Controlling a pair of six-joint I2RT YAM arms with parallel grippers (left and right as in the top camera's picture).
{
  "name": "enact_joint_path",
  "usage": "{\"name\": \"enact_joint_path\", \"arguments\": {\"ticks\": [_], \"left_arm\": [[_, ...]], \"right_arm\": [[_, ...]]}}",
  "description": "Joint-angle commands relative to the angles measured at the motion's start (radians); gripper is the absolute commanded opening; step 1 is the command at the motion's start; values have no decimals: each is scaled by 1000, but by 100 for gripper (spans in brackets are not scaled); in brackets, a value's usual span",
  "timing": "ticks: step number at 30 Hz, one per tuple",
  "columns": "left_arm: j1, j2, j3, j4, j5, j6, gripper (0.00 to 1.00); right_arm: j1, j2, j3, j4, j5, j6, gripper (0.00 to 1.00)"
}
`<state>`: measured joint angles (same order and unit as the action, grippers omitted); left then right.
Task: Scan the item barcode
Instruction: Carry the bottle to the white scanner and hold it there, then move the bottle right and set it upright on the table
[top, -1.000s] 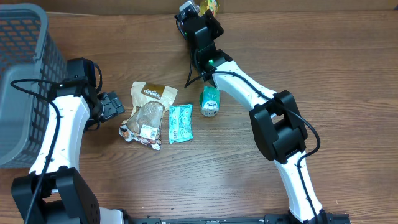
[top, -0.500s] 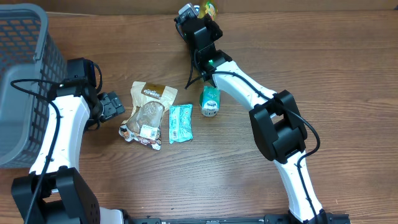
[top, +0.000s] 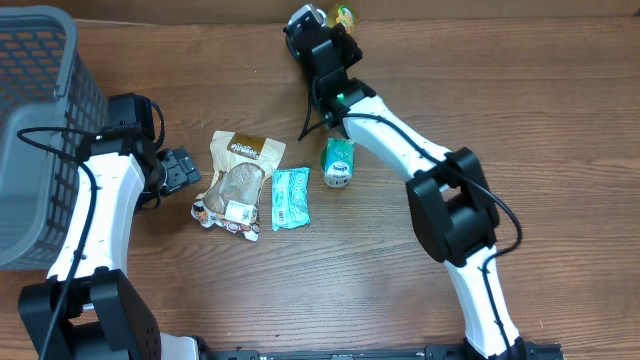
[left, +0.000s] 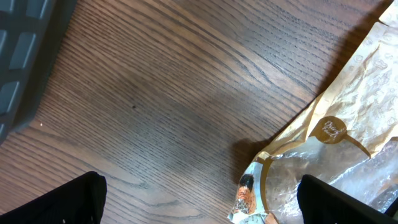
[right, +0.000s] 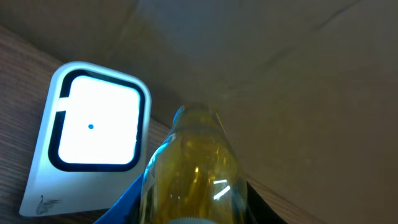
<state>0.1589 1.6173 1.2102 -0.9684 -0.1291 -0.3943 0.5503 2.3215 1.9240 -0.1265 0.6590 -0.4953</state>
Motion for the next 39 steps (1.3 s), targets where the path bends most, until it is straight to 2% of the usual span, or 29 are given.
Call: {"name": "enact_joint_path", "arguments": {"ticks": [1, 7, 8, 11, 16, 18, 21, 27, 35, 39], "left_arm": [[3, -20, -2, 1, -9, -13, 100], [3, -20, -2, 1, -9, -13, 99], [3, -20, -2, 1, -9, -13, 99], [3, -20, -2, 1, -9, -13, 99], [3, -20, -2, 1, -9, -13, 100], [3, -20, -2, 1, -9, -13, 100], [3, -20, -2, 1, -9, -13, 99], [3, -20, -2, 1, -9, -13, 100], [3, -20, -2, 1, -9, -13, 99], [3, -20, -2, 0, -9, -13, 100]], "right_arm": [[-8, -212, 22, -49, 36, 101, 20], [-75, -386, 22, -355, 19, 328, 19], [-113, -421, 22, -455, -39, 385, 19], [-203, -457, 23, -616, -167, 467, 20], [-390, -457, 19, -867, -428, 557, 23], [-462, -457, 19, -951, -500, 591, 27], [-568, -456, 1, -1061, -558, 605, 27], [-684, -456, -110, -1109, -565, 605, 27], [-704, -454, -304, -998, -609, 605, 29], [-704, -454, -360, -941, -609, 604, 33]]}}
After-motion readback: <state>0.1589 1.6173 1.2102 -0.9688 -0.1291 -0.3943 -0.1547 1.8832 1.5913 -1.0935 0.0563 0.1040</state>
